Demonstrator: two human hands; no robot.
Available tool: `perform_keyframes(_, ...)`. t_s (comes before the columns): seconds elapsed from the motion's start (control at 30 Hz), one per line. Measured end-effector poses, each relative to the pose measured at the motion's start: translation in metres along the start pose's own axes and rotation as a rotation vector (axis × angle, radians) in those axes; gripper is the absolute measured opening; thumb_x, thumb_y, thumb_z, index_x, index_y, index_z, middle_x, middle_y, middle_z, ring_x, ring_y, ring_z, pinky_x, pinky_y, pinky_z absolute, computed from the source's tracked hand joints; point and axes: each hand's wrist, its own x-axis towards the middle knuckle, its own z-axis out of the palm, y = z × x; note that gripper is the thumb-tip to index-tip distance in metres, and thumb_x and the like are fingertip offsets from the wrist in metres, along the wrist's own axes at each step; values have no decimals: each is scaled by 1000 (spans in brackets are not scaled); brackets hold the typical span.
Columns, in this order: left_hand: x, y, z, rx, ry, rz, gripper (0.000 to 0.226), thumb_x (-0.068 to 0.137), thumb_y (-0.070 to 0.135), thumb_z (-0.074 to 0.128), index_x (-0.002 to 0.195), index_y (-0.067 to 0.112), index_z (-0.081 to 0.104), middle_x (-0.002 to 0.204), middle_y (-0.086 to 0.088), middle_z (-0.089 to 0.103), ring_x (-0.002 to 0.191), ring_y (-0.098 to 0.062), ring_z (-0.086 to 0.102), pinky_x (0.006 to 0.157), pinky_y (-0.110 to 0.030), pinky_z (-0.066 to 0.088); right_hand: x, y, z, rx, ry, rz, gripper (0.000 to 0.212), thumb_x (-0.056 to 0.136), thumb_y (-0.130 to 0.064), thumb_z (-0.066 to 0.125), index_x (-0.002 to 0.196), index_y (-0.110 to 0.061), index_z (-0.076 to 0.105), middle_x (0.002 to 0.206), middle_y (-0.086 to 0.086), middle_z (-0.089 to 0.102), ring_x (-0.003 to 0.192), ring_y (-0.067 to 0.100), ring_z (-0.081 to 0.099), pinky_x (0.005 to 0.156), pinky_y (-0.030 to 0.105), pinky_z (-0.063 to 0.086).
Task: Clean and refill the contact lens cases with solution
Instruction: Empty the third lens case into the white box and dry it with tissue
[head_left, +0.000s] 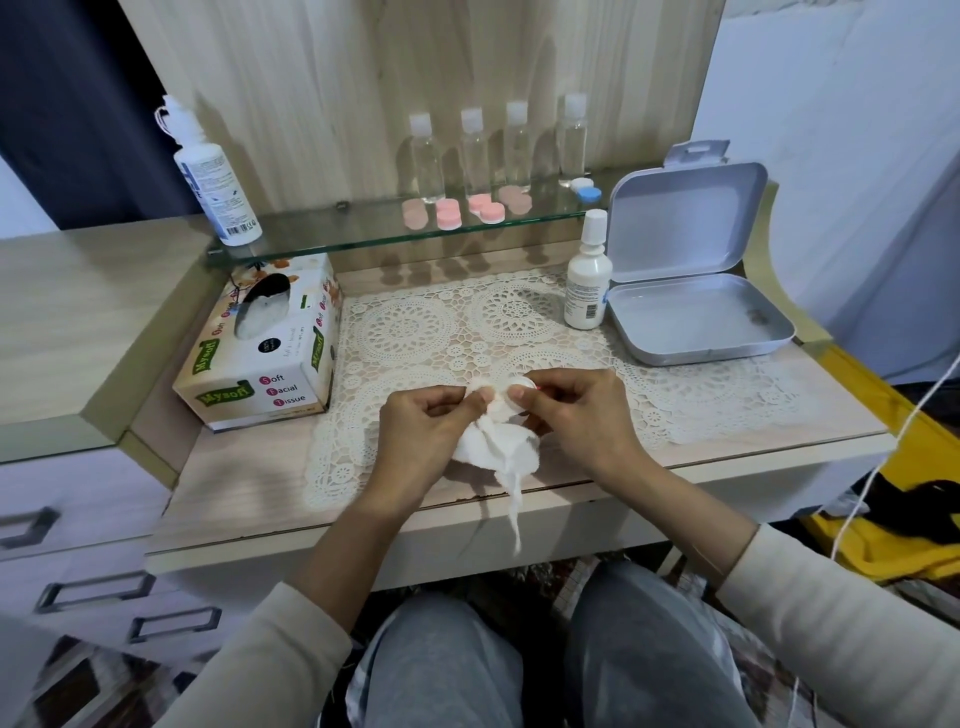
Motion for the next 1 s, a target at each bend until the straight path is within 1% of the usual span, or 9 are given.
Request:
perform_keyframes(0.1,1,-2,-3,-70,-44,-31,13,81,17,66,83,5,71,70,1,72,66,-13,69,50,-26,53,0,0,-1,27,-12,37,4,76,-8,73,80,-9,73,62,6,69,51,14,63,58,32,56)
perform_keyframes(0.23,0,-7,-9,-114,-140,-25,22,82,10,64,103,3,68,86,-2,73,80,-12,69,60,-21,54,1,-1,-2,93,-24,67,7,76,-7,72,83,-5,71,50,0,63,42,11,59,47,25,54)
perform_keyframes(0.33,-1,-6,-10,-179,-212,0,36,79,3,65,115,12,64,96,-8,71,89,-13,68,71,-20,53,1,-2,-3,113,-37,82,11,76,-8,73,83,1,69,49,1,62,43,12,59,47,25,54)
perform_keyframes(0.43,-1,-4,-8,-236,-226,8,34,77,-1,65,109,10,65,95,-11,71,88,-16,68,71,-20,53,0,-5,-2,169,-51,120,20,76,-10,73,88,6,67,56,8,64,46,13,60,49,25,54)
perform_keyframes(0.57,0,-3,-8,-324,-160,-14,36,69,6,69,104,11,67,92,-6,73,86,-16,68,70,-25,56,-4,-8,-1,295,-97,187,30,74,-13,74,100,-4,63,67,6,69,51,11,61,50,22,51)
perform_keyframes(0.67,-2,-2,-5,-315,-123,-13,31,65,9,71,95,17,68,84,1,73,80,-12,68,64,-27,57,-8,-8,4,216,-161,181,35,64,-12,81,93,-12,60,72,2,69,65,13,64,62,25,53)
perform_keyframes(0.77,-4,0,0,-322,-99,-4,31,58,12,72,89,15,68,78,5,73,77,-6,68,69,-23,56,-8,-8,9,119,-188,161,40,59,-11,84,88,-11,56,78,3,67,69,13,60,72,33,52)
perform_keyframes(0.87,-6,1,2,-371,-125,-23,33,58,13,71,90,15,69,80,3,73,80,-8,68,71,-21,55,-9,-8,9,86,-154,169,44,59,-10,85,92,-5,56,76,6,66,73,18,63,75,38,53)
perform_keyframes(1.0,-5,-1,1,-401,-136,-55,32,65,27,66,94,15,69,89,0,73,88,-13,68,75,-24,56,-9,-7,7,91,-118,186,37,64,-2,81,88,-10,54,66,8,60,71,23,61,73,34,51)
